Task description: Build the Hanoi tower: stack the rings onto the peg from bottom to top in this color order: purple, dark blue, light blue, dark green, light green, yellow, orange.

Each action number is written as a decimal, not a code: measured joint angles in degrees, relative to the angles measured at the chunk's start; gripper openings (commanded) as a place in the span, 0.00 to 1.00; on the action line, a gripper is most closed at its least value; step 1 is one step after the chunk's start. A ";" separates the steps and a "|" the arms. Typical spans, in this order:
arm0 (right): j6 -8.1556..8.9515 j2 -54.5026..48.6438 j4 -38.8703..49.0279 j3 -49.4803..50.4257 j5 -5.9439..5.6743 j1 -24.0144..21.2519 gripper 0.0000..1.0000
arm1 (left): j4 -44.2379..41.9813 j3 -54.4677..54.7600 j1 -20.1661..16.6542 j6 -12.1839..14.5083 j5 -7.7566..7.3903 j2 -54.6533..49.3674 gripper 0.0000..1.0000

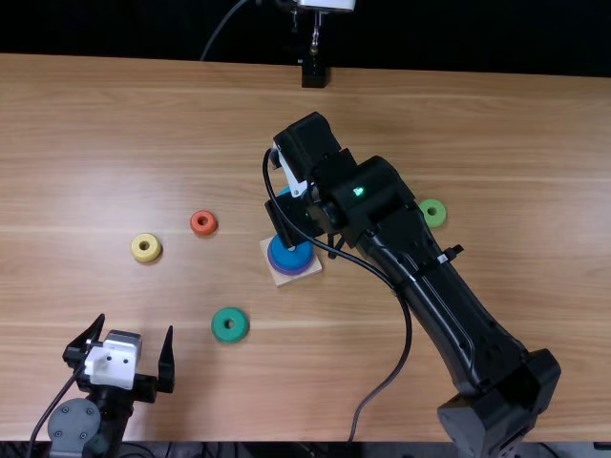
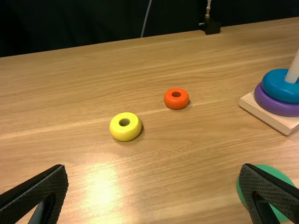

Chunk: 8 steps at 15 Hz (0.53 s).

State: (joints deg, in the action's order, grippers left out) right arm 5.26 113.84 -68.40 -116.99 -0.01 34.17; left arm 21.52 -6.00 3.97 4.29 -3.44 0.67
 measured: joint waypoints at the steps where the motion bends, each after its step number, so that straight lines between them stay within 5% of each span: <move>1: 0.00 0.00 0.02 0.00 0.00 0.00 0.00 | 0.00 -0.02 0.00 0.04 0.00 0.00 1.00; 8: 0.00 0.00 -0.37 0.00 0.00 0.33 0.00 | 0.00 -0.02 0.00 0.00 0.02 0.00 1.00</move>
State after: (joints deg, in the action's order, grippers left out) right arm 5.26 113.84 -68.77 -116.99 -0.01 34.50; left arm 21.52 -6.02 3.97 4.29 -3.42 0.67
